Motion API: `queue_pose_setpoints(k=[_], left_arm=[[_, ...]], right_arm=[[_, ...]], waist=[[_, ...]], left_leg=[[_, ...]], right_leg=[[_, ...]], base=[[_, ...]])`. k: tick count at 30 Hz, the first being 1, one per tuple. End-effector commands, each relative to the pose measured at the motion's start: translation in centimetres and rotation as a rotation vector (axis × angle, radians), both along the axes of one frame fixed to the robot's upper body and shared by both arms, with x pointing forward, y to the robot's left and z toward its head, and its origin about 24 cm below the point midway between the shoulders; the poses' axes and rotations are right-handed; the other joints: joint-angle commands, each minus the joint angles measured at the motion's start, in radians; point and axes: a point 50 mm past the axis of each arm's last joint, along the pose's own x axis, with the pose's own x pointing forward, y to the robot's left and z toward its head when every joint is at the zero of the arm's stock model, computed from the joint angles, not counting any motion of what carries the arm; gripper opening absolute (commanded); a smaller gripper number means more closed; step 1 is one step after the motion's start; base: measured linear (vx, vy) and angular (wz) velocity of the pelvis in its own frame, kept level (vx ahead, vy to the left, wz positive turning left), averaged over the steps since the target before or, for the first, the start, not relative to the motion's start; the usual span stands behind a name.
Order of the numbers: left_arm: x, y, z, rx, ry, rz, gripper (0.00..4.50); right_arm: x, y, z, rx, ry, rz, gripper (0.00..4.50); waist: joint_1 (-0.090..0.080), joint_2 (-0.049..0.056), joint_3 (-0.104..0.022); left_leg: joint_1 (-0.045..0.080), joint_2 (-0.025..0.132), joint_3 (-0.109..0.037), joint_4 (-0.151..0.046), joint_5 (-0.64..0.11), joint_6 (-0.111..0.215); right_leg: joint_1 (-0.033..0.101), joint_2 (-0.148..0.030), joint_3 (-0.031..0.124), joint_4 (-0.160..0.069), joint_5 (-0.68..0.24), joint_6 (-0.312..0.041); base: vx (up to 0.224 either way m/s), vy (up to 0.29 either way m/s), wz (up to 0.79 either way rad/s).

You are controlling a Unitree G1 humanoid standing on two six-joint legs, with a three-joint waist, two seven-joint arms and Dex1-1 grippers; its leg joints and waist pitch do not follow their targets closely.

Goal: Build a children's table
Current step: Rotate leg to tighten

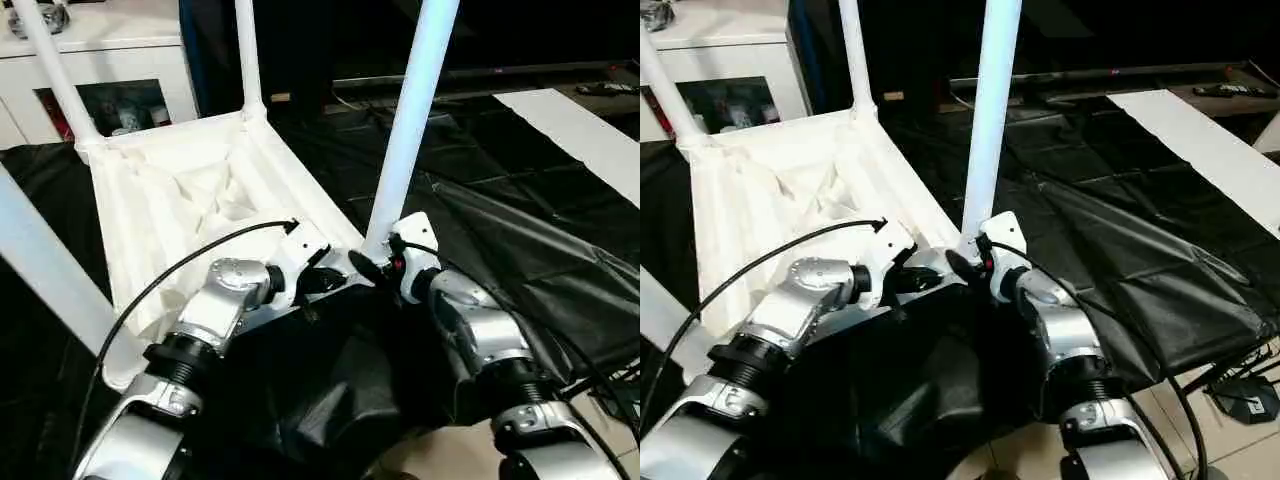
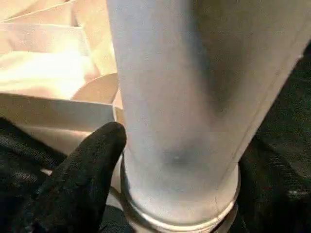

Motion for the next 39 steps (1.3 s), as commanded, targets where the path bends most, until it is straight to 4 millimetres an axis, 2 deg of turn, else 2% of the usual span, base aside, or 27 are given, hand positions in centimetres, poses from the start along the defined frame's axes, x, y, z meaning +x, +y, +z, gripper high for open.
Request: queue_pose_setpoints(k=[1,2,3,6,9,12,15,21,22,25,28,30,31,37,39], left_arm=[[-0.4,-2.5,1.3,-0.083,-0.056,-0.103,0.00],[-0.7,-1.9,1.2,-0.083,-0.049,-0.135,0.00],[-0.7,-1.9,1.2,-0.083,-0.049,-0.135,0.00],[-1.4,-0.8,1.2,-0.089,-0.033,-0.194,0.00],[-1.9,-0.1,1.3,-0.096,-0.022,-0.250,0.00],[-2.2,0.5,1.4,-0.103,-0.011,-0.290,0.00],[-2.7,1.5,1.5,-0.090,0.018,-0.340,0.00],[-3.2,2.4,1.6,-0.079,0.051,-0.381,0.00],[-3.3,2.5,1.6,-0.078,0.059,-0.388,0.00],[-3.7,2.7,1.6,-0.077,0.080,-0.409,0.00],[-3.8,2.7,1.5,-0.075,0.087,-0.414,0.00],[-3.9,2.7,1.5,-0.074,0.089,-0.413,0.00],[-3.8,2.7,1.4,-0.068,0.084,-0.402,0.00],[-3.5,2.5,1.4,-0.070,0.070,-0.372,0.00],[-2.9,2.0,1.4,-0.076,0.047,-0.323,0.00]], right_arm=[[-1.7,4.0,-0.6,0.040,0.052,0.242,3.76],[-1.8,3.2,-0.5,0.028,0.044,0.281,3.88],[-1.8,3.2,-0.5,0.028,0.044,0.281,3.99],[-2.3,1.7,-0.1,0.015,0.042,0.380,3.99],[-2.7,0.6,0.3,-0.008,0.017,0.450,3.99],[-3.1,-0.2,0.6,-0.039,-0.009,0.510,3.99],[-3.7,-1.1,0.8,-0.057,0.007,0.590,3.99],[-4.0,-1.7,1.0,-0.057,0.031,0.639,3.99],[-4.0,-1.7,1.0,-0.054,0.036,0.641,3.75],[-4.2,-1.6,1.1,-0.034,0.044,0.653,3.75],[-4.3,-1.5,1.0,-0.025,0.053,0.662,3.40],[-4.5,-1.4,1.0,-0.021,0.061,0.672,3.34],[-4.6,-1.3,0.9,-0.017,0.068,0.679,3.06],[-4.8,-0.9,0.5,-0.008,0.074,0.667,2.78],[-4.4,-0.5,0.1,0.007,0.066,0.594,2.75]], waist=[[0.003,-0.005,-0.059],[0.003,-0.006,-0.059],[0.003,-0.006,-0.059],[0.004,-0.006,-0.064],[0.008,-0.005,-0.064],[0.013,-0.002,-0.060],[0.020,0.000,-0.058],[0.024,0.000,-0.060],[0.024,0.000,-0.060],[0.026,0.000,-0.061],[0.029,0.000,-0.060],[0.030,0.000,-0.060],[0.031,0.000,-0.060],[0.039,0.000,-0.062],[0.039,0.000,-0.060]], left_leg=[[0.019,0.087,-0.051,-0.089,-0.225,0.031],[0.016,0.087,-0.051,-0.088,-0.210,0.038],[0.016,0.087,-0.051,-0.088,-0.210,0.038],[0.015,0.087,-0.047,-0.079,-0.140,0.086],[0.016,0.089,-0.046,-0.077,-0.127,0.103],[0.021,0.092,-0.045,-0.080,-0.152,0.092],[0.025,0.093,-0.045,-0.086,-0.186,0.066],[0.025,0.093,-0.044,-0.084,-0.176,0.057],[0.024,0.092,-0.044,-0.084,-0.162,0.062],[0.025,0.092,-0.043,-0.082,-0.147,0.068],[0.025,0.092,-0.043,-0.083,-0.146,0.067],[0.026,0.092,-0.042,-0.083,-0.151,0.061],[0.027,0.093,-0.043,-0.083,-0.152,0.059],[0.028,0.091,-0.041,-0.081,-0.142,0.057],[0.028,0.091,-0.041,-0.083,-0.148,0.052]], right_leg=[[0.032,-0.071,0.046,-0.080,-0.227,-0.218],[0.035,-0.072,0.046,-0.078,-0.203,-0.226],[0.035,-0.072,0.046,-0.078,-0.203,-0.226],[0.041,-0.071,0.045,-0.064,-0.080,-0.261],[0.041,-0.072,0.044,-0.062,-0.062,-0.273],[0.037,-0.070,0.045,-0.066,-0.100,-0.273],[0.034,-0.067,0.045,-0.067,-0.139,-0.266],[0.036,-0.070,0.046,-0.064,-0.113,-0.271],[0.037,-0.068,0.046,-0.061,-0.095,-0.275],[0.037,-0.069,0.045,-0.060,-0.080,-0.280],[0.037,-0.068,0.044,-0.059,-0.085,-0.279],[0.037,-0.069,0.045,-0.061,-0.099,-0.275],[0.036,-0.069,0.045,-0.061,-0.101,-0.274],[0.036,-0.068,0.045,-0.060,-0.084,-0.272],[0.034,-0.068,0.046,-0.062,-0.093,-0.270]], base=[[0.000,0.000,0.00],[0.000,0.000,0.00],[0.000,0.000,0.00],[0.000,0.000,0.00],[0.000,0.000,0.00],[0.000,0.000,0.00],[0.000,0.000,0.00],[0.000,0.000,0.00],[0.000,0.000,0.00],[0.000,0.000,0.00],[0.000,0.000,0.00],[0.000,0.000,0.00],[0.000,0.000,0.00],[0.000,0.000,0.00],[0.000,0.000,0.00]])
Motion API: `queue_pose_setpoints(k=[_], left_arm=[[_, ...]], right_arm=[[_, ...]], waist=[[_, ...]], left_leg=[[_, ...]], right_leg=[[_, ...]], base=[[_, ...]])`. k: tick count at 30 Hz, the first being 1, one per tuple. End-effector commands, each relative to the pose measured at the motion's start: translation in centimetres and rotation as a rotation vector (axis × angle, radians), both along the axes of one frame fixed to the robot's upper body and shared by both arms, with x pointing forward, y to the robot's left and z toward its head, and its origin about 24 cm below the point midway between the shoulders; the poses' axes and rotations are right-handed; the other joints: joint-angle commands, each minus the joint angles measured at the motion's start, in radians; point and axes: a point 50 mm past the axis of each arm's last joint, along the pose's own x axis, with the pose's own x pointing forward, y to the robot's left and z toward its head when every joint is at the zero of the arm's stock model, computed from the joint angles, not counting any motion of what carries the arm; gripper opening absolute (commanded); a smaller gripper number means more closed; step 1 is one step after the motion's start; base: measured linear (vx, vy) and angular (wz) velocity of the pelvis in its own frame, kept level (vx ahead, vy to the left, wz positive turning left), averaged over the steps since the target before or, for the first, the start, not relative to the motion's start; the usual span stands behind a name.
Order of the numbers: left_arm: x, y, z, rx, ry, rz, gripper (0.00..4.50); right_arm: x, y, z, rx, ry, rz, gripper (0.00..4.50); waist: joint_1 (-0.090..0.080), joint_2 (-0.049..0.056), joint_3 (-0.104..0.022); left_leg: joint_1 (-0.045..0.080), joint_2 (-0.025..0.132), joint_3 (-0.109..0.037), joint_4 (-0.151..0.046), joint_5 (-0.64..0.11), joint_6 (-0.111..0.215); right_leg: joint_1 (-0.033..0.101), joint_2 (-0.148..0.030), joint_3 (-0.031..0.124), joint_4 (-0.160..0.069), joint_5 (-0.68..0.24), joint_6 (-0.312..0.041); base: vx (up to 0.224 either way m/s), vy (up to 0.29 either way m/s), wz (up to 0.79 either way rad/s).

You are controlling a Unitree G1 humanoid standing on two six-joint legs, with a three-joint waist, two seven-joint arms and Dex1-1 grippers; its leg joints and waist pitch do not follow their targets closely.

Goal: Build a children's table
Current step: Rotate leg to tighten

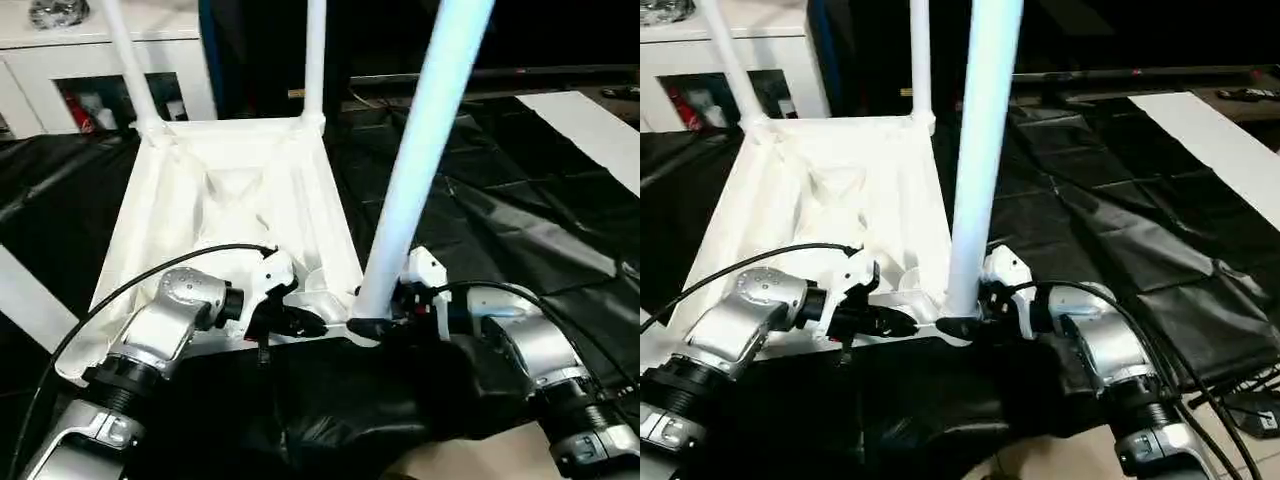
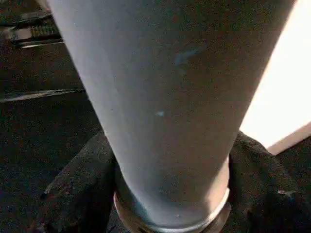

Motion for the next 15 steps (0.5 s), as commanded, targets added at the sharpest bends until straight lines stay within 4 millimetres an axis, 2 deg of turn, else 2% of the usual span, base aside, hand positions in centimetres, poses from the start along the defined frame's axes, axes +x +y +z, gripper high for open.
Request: queue_pose_setpoints(k=[1,3,4,5,7,9,11,12,14,15], left_arm=[[0.9,-2.1,1.2,-0.062,-0.064,0.009,0.00],[1.3,-2.6,1.2,-0.058,-0.080,0.050,0.00],[1.9,-3.0,1.2,-0.046,-0.101,0.095,0.00],[2.3,-3.4,1.1,-0.036,-0.114,0.131,0.00],[3.0,-4.1,1.1,-0.021,-0.136,0.185,0.00],[3.5,-4.8,1.2,-0.018,-0.151,0.233,0.00],[4.0,-5.7,1.2,-0.014,-0.169,0.277,0.00],[4.1,-5.9,1.3,-0.015,-0.171,0.287,0.00],[4.1,-6.5,1.4,-0.029,-0.176,0.283,0.00],[4.1,-6.7,1.4,-0.038,-0.175,0.275,0.00]], right_arm=[[0.2,1.6,-0.8,0.012,0.023,-0.052,2.73],[0.8,1.9,-1.2,-0.002,0.021,-0.144,2.72],[1.3,2.0,-1.6,-0.017,0.019,-0.220,2.72],[1.7,2.2,-1.9,-0.029,0.011,-0.284,2.72],[2.3,2.7,-2.2,-0.036,0.012,-0.389,2.71],[3.0,3.4,-2.3,-0.025,0.027,-0.484,2.71],[3.6,4.3,-2.4,-0.022,0.017,-0.585,2.71],[3.7,4.6,-2.4,-0.025,0.015,-0.609,2.71],[3.7,5.6,-2.3,-0.021,-0.018,-0.591,2.71],[3.6,6.1,-2.2,-0.017,-0.034,-0.567,2.71]], waist=[[-0.007,0.000,-0.060],[-0.011,-0.004,-0.058],[-0.015,-0.002,-0.056],[-0.017,-0.002,-0.056],[-0.030,-0.003,-0.054],[-0.035,-0.004,-0.056],[-0.042,-0.003,-0.056],[-0.043,-0.003,-0.057],[-0.044,-0.002,-0.057],[-0.045,-0.003,-0.059]], left_leg=[[0.028,0.089,-0.045,-0.085,-0.165,0.041],[0.031,0.087,-0.046,-0.086,-0.205,0.019],[0.028,0.086,-0.049,-0.088,-0.224,0.000],[0.032,0.085,-0.050,-0.089,-0.238,-0.009],[0.032,0.084,-0.054,-0.090,-0.285,-0.033],[0.029,0.083,-0.057,-0.090,-0.290,-0.034],[0.029,0.082,-0.055,-0.090,-0.284,-0.033],[0.028,0.081,-0.056,-0.090,-0.280,-0.032],[0.029,0.082,-0.054,-0.090,-0.278,-0.025],[0.027,0.082,-0.054,-0.088,-0.274,-0.019]], right_leg=[[0.038,-0.069,0.046,-0.064,-0.122,-0.267],[0.035,-0.069,0.047,-0.073,-0.190,-0.255],[0.034,-0.070,0.047,-0.076,-0.235,-0.242],[0.032,-0.071,0.047,-0.080,-0.262,-0.235],[0.027,-0.072,0.048,-0.089,-0.346,-0.203],[0.029,-0.072,0.047,-0.091,-0.360,-0.190],[0.023,-0.070,0.048,-0.091,-0.340,-0.195],[0.025,-0.071,0.047,-0.091,-0.336,-0.195],[0.023,-0.069,0.047,-0.092,-0.315,-0.197],[0.026,-0.071,0.047,-0.090,-0.300,-0.199]], base=[[0.000,0.000,0.00],[0.000,0.000,0.00],[0.000,0.000,0.00],[0.000,0.000,0.00],[0.000,0.000,0.00],[0.000,0.000,0.00],[0.000,0.000,0.00],[0.000,0.000,0.00],[0.000,0.000,0.00],[0.000,0.000,0.00]])
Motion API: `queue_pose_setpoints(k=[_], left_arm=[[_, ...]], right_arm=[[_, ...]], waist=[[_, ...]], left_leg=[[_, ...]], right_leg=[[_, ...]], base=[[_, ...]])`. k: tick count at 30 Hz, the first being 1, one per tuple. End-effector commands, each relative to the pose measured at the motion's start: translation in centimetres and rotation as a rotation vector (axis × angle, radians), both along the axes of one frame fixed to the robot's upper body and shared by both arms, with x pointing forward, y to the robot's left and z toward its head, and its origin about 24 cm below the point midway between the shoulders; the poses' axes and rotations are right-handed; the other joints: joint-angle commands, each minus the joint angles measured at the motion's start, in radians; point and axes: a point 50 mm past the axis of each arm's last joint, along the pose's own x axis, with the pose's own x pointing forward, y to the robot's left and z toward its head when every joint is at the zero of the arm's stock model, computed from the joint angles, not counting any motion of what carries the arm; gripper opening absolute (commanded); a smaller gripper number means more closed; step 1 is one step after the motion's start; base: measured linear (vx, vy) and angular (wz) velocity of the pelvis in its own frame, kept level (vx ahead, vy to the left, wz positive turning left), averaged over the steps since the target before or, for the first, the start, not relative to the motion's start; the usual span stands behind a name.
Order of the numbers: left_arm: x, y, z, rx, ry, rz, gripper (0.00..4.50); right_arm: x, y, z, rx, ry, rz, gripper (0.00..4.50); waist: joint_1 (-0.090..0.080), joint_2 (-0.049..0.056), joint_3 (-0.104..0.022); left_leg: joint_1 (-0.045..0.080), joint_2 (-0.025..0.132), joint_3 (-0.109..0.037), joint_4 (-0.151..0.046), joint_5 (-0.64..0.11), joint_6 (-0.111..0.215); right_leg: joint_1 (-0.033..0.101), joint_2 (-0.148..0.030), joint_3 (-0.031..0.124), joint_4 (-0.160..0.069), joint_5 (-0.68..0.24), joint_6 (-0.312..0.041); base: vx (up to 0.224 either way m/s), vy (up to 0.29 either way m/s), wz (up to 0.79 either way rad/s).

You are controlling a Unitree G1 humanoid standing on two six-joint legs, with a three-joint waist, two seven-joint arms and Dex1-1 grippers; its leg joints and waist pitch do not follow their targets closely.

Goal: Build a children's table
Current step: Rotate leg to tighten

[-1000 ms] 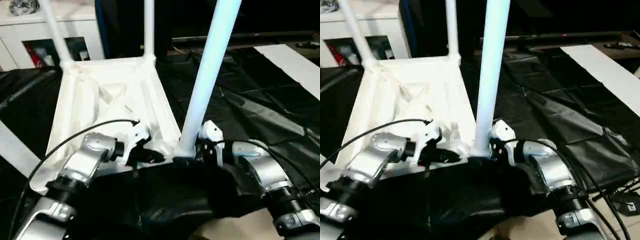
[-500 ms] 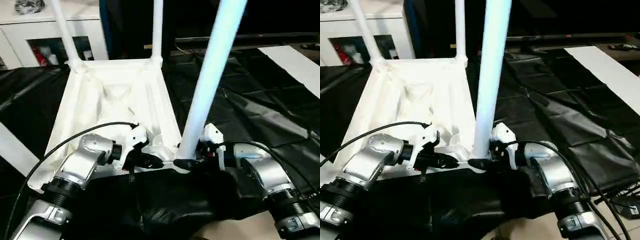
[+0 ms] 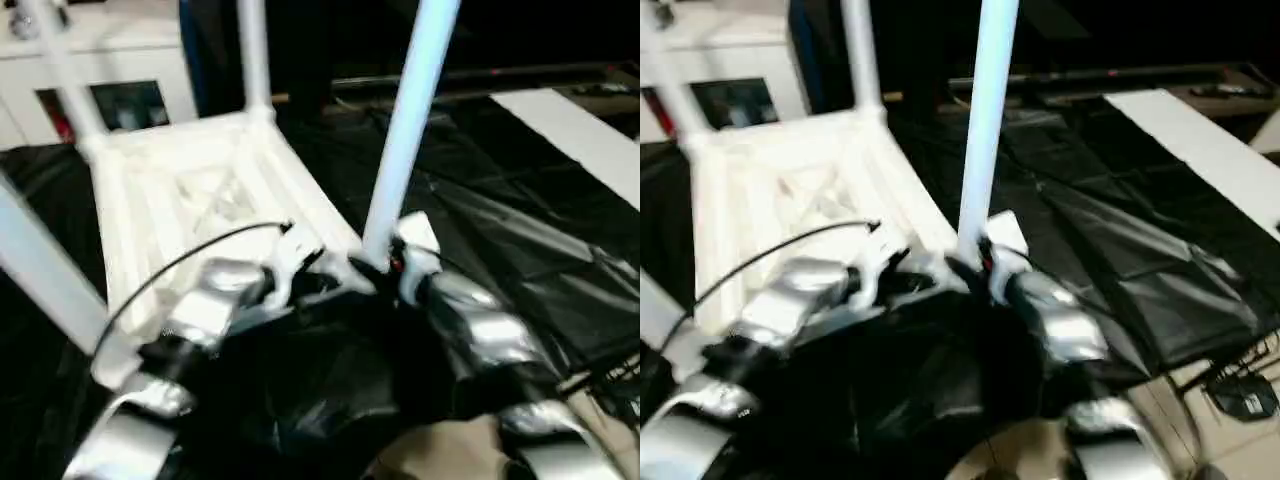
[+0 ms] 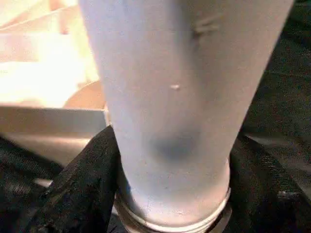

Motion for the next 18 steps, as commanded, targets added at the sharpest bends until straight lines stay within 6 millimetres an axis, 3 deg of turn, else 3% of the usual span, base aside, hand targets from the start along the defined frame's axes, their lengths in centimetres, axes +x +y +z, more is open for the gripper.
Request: queue_pose_setpoints(k=[1,2,3,7,8,14,18], left_arm=[[0.1,-3.1,1.6,-0.068,-0.075,-0.088,0.00],[0.1,-3.1,1.6,-0.068,-0.075,-0.088,0.00],[0.0,-3.0,1.5,-0.069,-0.075,-0.096,0.00],[-0.5,-2.3,1.4,-0.078,-0.075,-0.137,0.00],[-0.6,-2.2,1.3,-0.078,-0.074,-0.146,0.00],[-1.5,-1.2,1.2,-0.092,-0.056,-0.235,0.00],[-2.5,-0.3,1.5,-0.115,-0.027,-0.339,0.00]], right_arm=[[-1.2,3.9,-0.9,0.005,0.028,0.161,2.71],[-1.2,3.9,-0.9,0.005,0.028,0.161,2.71],[-1.2,3.9,-0.7,0.051,0.041,0.175,3.26],[-1.6,3.4,-0.4,0.064,0.042,0.262,3.50],[-1.7,3.2,-0.4,0.056,0.037,0.283,3.75],[-2.7,1.6,0.1,0.030,0.021,0.455,3.84],[-3.7,-0.1,0.6,0.013,0.042,0.605,3.84]], waist=[[0.002,-0.003,-0.060],[0.002,-0.002,-0.060],[0.002,-0.002,-0.062],[0.004,-0.004,-0.063],[0.004,-0.004,-0.063],[0.008,-0.004,-0.063],[0.011,-0.003,-0.059]], left_leg=[[0.021,0.082,-0.053,-0.088,-0.256,-0.007],[0.021,0.082,-0.053,-0.087,-0.250,0.000],[0.019,0.082,-0.052,-0.087,-0.228,0.013],[0.016,0.084,-0.050,-0.084,-0.182,0.051],[0.015,0.084,-0.050,-0.083,-0.182,0.053],[0.016,0.088,-0.050,-0.081,-0.174,0.070],[0.020,0.090,-0.048,-0.083,-0.190,0.073]], right_leg=[[0.029,-0.071,0.046,-0.087,-0.275,-0.202],[0.030,-0.071,0.046,-0.087,-0.263,-0.203],[0.033,-0.070,0.046,-0.082,-0.225,-0.212],[0.038,-0.070,0.044,-0.074,-0.157,-0.239],[0.040,-0.070,0.044,-0.073,-0.156,-0.240],[0.044,-0.071,0.044,-0.069,-0.132,-0.251],[0.038,-0.069,0.045,-0.071,-0.152,-0.260]], base=[[0.000,0.000,0.00],[0.000,0.000,0.00],[0.000,0.000,0.00],[0.000,0.000,0.00],[0.000,0.000,0.00],[0.000,0.000,0.00],[0.000,0.000,0.00]])
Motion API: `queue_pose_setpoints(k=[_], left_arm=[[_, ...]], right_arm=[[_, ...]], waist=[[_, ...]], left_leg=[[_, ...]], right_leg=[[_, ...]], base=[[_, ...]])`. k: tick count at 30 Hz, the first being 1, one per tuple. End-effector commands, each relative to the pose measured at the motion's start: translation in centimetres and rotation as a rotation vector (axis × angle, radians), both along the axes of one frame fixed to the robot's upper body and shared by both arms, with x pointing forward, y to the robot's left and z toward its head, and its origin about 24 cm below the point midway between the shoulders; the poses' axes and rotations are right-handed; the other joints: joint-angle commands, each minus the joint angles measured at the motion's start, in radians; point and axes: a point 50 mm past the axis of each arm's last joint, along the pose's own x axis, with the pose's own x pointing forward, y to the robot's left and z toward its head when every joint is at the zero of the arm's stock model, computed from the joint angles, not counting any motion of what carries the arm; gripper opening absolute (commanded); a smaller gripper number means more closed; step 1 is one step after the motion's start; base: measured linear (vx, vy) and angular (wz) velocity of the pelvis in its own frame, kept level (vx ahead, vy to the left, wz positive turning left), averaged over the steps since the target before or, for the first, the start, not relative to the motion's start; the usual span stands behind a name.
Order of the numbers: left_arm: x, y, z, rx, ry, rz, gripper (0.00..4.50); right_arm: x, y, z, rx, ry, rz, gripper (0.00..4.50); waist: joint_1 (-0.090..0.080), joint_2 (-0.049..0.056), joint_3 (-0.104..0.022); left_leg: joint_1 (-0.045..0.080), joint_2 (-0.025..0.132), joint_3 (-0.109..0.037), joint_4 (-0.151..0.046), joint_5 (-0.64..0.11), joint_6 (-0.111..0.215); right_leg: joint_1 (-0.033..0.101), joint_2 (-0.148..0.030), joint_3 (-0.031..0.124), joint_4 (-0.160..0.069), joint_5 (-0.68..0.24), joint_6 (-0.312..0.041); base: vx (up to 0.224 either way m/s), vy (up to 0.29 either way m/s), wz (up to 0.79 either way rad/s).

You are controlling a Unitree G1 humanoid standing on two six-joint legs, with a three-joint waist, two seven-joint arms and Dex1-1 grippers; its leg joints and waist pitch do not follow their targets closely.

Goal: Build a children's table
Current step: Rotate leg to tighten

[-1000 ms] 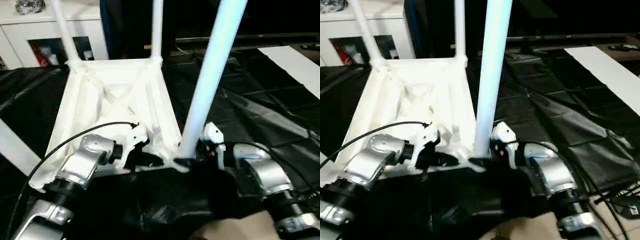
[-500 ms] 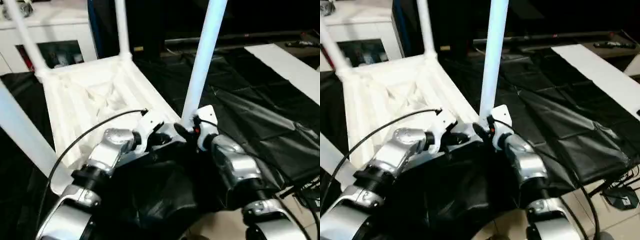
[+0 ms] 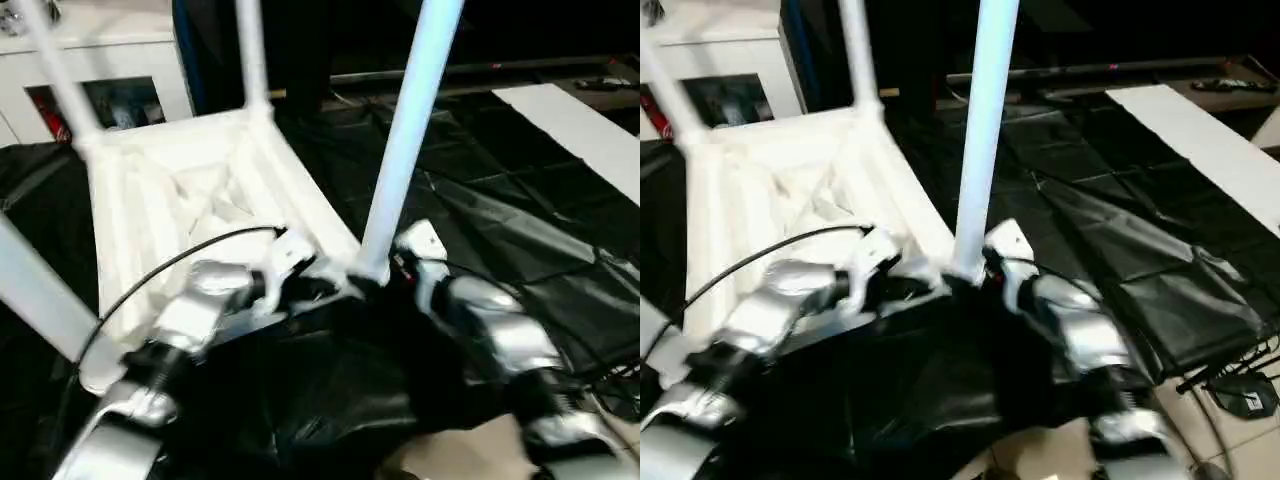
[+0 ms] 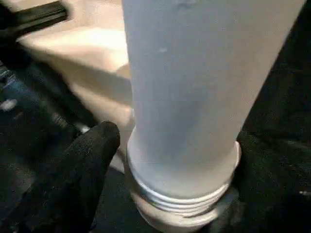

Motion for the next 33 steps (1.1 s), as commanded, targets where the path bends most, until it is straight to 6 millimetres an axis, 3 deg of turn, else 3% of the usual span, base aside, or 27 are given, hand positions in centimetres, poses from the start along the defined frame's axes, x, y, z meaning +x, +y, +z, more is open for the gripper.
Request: queue_pose_setpoints(k=[1,7,13,20,26,29,30,32,33], left_arm=[[-0.8,-2.2,1.4,-0.084,-0.030,-0.155,0.00],[-1.5,-0.9,1.4,-0.068,0.008,-0.222,0.00],[-2.0,-0.1,1.6,-0.064,0.043,-0.257,0.00],[-2.4,0.1,1.5,-0.061,0.063,-0.272,0.00],[-2.3,-0.1,1.5,-0.063,0.061,-0.262,0.00],[-2.0,-0.3,1.6,-0.066,0.045,-0.240,0.00],[-1.0,-0.9,1.6,-0.065,-0.004,-0.156,0.00],[-0.6,-1.1,1.7,-0.064,-0.024,-0.122,0.00],[0.6,-1.8,1.5,-0.035,-0.055,-0.015,0.00]], right_arm=[[-1.5,2.2,-0.1,0.035,0.046,0.206,3.84],[-2.0,0.9,0.2,0.004,0.069,0.294,3.84],[-2.2,0.6,0.5,0.001,0.084,0.330,3.84],[-2.5,0.9,0.4,0.026,0.115,0.349,3.12],[-2.7,1.1,0.1,0.030,0.121,0.348,2.79],[-2.7,1.3,-0.1,0.028,0.115,0.321,2.76],[-1.7,1.6,-0.6,0.013,0.094,0.181,2.74],[-1.3,1.7,-0.8,0.006,0.087,0.116,2.73],[0.0,2.0,-1.5,-0.003,0.083,-0.072,2.72]], waist=[[0.005,-0.002,-0.059],[0.017,0.000,-0.058],[0.020,0.001,-0.060],[0.024,0.001,-0.059],[0.026,0.003,-0.060],[0.026,0.002,-0.061],[0.026,0.000,-0.059],[0.021,0.001,-0.053],[0.019,-0.003,-0.056]], left_leg=[[0.023,0.090,-0.048,-0.083,-0.195,0.070],[0.028,0.091,-0.046,-0.088,-0.206,0.042],[0.027,0.090,-0.046,-0.086,-0.189,0.041],[0.028,0.090,-0.045,-0.087,-0.191,0.034],[0.029,0.089,-0.045,-0.087,-0.189,0.025],[0.028,0.089,-0.045,-0.086,-0.180,0.029],[0.028,0.089,-0.044,-0.086,-0.185,0.029],[0.028,0.087,-0.046,-0.090,-0.221,0.012],[0.032,0.085,-0.049,-0.088,-0.253,-0.011]], right_leg=[[0.039,-0.070,0.047,-0.072,-0.158,-0.259],[0.035,-0.067,0.047,-0.069,-0.156,-0.256],[0.038,-0.070,0.047,-0.066,-0.140,-0.263],[0.037,-0.068,0.047,-0.066,-0.151,-0.260],[0.037,-0.068,0.047,-0.066,-0.142,-0.258],[0.037,-0.068,0.047,-0.065,-0.126,-0.260],[0.036,-0.068,0.048,-0.066,-0.136,-0.260],[0.030,-0.068,0.048,-0.075,-0.196,-0.253],[0.032,-0.071,0.048,-0.079,-0.267,-0.235]], base=[[0.000,0.000,0.00],[0.000,0.000,0.00],[0.000,0.000,0.00],[0.000,0.000,0.00],[0.000,0.000,0.00],[0.000,0.000,0.00],[0.000,0.000,0.00],[0.000,0.000,0.00],[0.000,0.000,0.00]])
